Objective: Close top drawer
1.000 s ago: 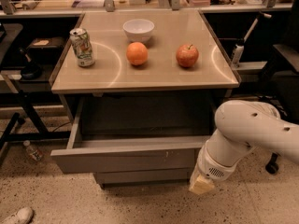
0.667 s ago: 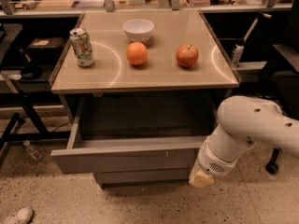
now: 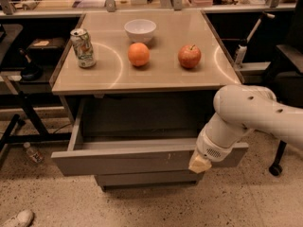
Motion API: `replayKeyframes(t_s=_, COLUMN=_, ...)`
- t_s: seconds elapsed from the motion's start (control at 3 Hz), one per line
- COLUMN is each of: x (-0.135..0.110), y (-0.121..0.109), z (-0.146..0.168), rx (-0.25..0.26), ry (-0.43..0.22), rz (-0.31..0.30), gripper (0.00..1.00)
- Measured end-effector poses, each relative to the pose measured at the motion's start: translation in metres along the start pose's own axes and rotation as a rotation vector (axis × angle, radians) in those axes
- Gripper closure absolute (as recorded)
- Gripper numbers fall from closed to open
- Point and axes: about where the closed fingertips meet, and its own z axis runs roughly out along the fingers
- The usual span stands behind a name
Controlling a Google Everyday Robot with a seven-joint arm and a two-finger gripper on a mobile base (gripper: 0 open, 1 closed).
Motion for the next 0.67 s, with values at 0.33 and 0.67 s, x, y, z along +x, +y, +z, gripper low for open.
replayKeyframes(t_s=0.33, x=-0.0045, y=-0.0156, z=0.0051, rx=0.003, ry=0.01, rz=0.008, gripper=1.0)
replayKeyframes(t_s=0.67, x=-0.0046, y=-0.0157, z=0.0052, rx=0.003, ry=0.01, rz=0.007, gripper=0.86)
